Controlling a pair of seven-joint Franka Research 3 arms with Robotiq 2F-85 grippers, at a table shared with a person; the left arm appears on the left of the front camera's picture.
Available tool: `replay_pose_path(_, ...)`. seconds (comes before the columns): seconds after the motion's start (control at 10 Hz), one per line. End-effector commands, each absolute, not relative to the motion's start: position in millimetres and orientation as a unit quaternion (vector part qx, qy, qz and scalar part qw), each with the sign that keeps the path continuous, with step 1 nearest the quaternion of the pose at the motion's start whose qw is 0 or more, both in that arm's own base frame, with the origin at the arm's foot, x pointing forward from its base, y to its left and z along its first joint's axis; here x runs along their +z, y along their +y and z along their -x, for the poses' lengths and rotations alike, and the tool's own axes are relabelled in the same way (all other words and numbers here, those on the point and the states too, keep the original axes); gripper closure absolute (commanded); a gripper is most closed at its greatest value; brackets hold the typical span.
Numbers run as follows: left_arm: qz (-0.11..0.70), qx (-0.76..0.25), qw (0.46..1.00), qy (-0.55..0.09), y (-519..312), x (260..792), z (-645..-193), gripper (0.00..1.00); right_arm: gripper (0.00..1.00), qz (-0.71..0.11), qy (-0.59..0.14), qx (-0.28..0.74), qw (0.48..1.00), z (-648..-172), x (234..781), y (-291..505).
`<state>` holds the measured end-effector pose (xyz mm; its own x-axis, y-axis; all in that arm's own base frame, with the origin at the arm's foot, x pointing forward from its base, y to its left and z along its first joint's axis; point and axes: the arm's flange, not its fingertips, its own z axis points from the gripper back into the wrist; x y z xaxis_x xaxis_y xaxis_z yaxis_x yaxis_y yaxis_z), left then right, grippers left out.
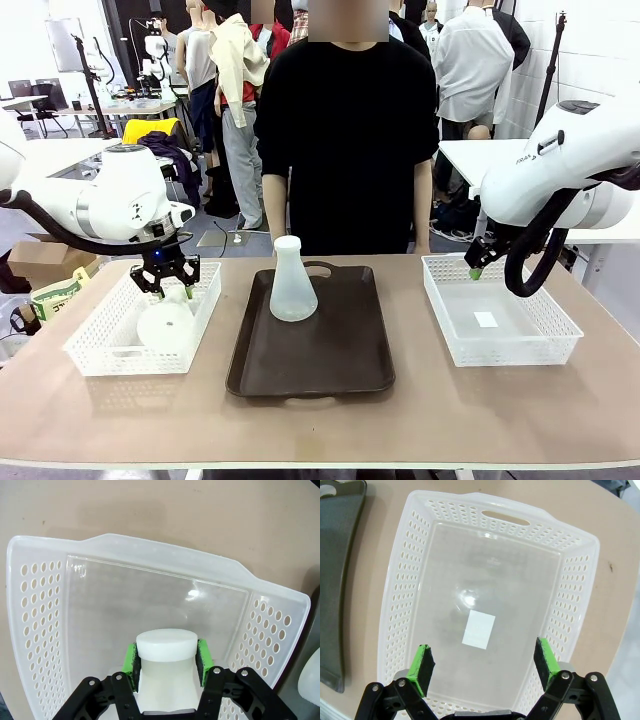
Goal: Prepare the laboratory tools.
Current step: Place the picked Big flask upright in the Handle tray as directed by the person.
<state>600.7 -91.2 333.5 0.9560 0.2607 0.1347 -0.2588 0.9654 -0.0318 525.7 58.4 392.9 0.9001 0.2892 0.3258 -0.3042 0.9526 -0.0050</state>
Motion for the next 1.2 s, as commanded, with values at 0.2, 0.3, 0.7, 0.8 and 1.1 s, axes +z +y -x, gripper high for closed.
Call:
replay_pose_path(0.2,-0.014,0.102,0.993,-0.054,-84.7,359.3,-586.4,1.00,0.00,-0.021,-0.161,0.153,0.975,-525.4,392.9,57.0)
replay_pose_path(0.3,-0.019,0.100,0.993,-0.058,-79.8,373.1,-582.2,1.00,0.00,-0.021,-0.161,0.153,0.975,-525.4,392.9,57.0)
replay_pose_path(0.7,0.053,0.062,0.994,-0.072,-57.6,427.0,-565.6,1.00,0.00,-0.021,-0.161,0.153,0.975,-525.4,392.9,57.0)
replay_pose_path(0.8,0.075,0.057,0.992,-0.084,-50.9,439.8,-560.0,1.00,0.00,-0.021,-0.161,0.153,0.975,-525.4,392.9,57.0)
replay_pose_path(1.1,0.079,0.061,0.990,-0.095,-46.5,444.2,-556.8,1.00,0.00,-0.021,-0.161,0.153,0.975,-525.4,392.9,57.0)
